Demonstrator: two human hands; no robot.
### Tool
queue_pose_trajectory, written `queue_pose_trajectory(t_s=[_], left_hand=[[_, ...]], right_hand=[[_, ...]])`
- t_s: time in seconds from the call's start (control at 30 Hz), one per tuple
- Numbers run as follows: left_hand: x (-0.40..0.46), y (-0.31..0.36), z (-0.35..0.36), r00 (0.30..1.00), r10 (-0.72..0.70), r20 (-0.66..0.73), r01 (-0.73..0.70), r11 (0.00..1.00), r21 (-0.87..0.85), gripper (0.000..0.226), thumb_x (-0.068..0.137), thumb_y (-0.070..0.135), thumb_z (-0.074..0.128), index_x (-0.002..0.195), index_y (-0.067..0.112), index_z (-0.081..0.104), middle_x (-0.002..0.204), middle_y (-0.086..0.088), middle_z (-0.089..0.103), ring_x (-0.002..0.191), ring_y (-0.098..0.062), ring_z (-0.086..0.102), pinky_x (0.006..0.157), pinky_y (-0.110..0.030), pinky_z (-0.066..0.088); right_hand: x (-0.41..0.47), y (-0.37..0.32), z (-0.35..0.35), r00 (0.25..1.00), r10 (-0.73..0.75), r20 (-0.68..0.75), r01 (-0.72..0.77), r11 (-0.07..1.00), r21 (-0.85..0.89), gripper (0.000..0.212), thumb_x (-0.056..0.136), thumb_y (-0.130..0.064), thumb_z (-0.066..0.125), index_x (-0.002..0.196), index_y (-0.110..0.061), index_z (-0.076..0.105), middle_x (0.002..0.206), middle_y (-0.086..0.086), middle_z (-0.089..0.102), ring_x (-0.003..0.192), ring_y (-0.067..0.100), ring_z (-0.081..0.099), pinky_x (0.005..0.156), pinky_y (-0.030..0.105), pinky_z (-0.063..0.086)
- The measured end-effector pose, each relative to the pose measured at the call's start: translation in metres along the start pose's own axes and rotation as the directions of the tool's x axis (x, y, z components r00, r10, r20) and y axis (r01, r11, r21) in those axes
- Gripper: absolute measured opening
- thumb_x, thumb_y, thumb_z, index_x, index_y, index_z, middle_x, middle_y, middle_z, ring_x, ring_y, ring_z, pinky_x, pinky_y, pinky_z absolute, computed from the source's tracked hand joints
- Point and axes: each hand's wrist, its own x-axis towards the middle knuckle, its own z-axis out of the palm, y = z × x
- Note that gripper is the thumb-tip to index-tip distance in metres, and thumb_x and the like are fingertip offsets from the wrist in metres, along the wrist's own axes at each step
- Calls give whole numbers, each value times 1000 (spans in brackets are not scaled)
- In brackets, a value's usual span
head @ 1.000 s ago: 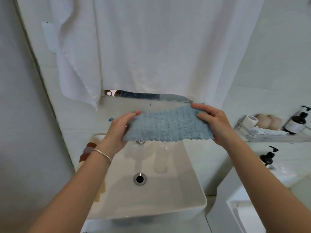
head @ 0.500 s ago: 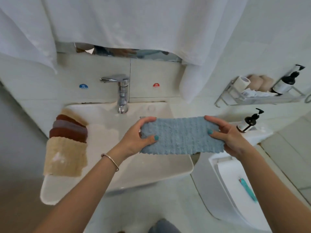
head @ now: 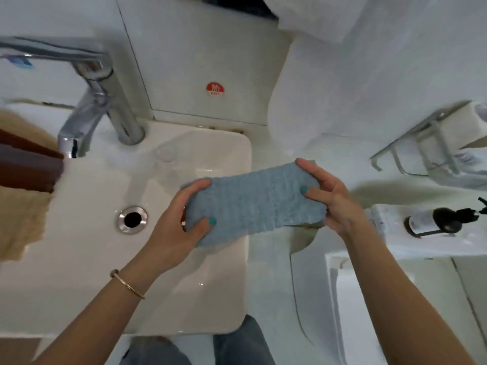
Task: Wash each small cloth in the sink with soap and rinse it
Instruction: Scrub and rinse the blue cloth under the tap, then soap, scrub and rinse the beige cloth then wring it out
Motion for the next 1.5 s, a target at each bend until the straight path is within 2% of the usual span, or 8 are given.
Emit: queue_pose_trajectory(t_s=[0.2,0.43,0.63,0.77,0.9,1.03,1.17,1.5], left_hand=[[11,11,39,991,-63,-117,65,998,15,61,87,2,67,133,35,45,126,36,45,120,-5,50,87,-25,53],[56,29,59,972,-90,-216,144,957,252,70,83,-15,47,139,26,40,118,35,32,106,30,32,88,1,35],[76,26,60,947,-143,-288,240,910,338,79,76,-16,49,136,35,41,126,19,33,107,10,31,76,1,33],[84,22,69,956,-184,-230,244,933,266,76,77,-20,48,137,27,42,128,11,34,105,8,31,74,8,33],[90,16,74,957,-214,-194,245,958,150,78,78,-21,50,139,28,42,134,10,37,119,-2,37,82,1,42],[89,2,74,967,-216,-135,209,976,-63,80,82,-20,52,138,36,43,143,10,41,131,-9,43,101,-27,49],[85,-12,73,973,-219,-76,197,954,-225,76,82,-10,56,142,32,38,151,2,38,138,-17,39,112,-46,37],[89,-29,75,967,-228,-114,180,927,-328,81,73,-5,52,141,38,42,153,-1,35,135,-24,42,105,-42,43]], right_hand=[[51,-2,-45,978,33,204,-39,999,26,51,75,3,64,119,-23,69,132,2,60,123,22,57,91,32,54],[66,3,-62,973,23,230,-44,996,84,72,64,-22,86,131,-19,59,143,6,53,130,24,52,96,34,52],[66,19,-69,975,43,219,-69,991,112,61,73,-2,73,128,-24,61,139,1,55,128,22,53,90,33,54],[69,29,-85,969,60,240,-91,988,122,74,64,-9,86,132,-22,60,148,9,44,135,27,46,97,38,52],[73,39,-98,970,112,218,-141,982,122,78,61,-10,88,133,-20,59,148,9,43,136,30,43,99,39,50],[77,44,-101,967,133,216,-161,980,118,84,61,-7,87,137,-19,54,144,0,50,137,30,42,98,39,51],[79,44,-96,971,92,221,-123,984,132,87,54,-20,93,133,-25,57,144,-2,49,136,27,43,96,38,52],[75,52,-91,970,45,237,-83,985,153,94,64,-12,87,146,-18,40,151,3,40,138,29,41,103,46,46]])
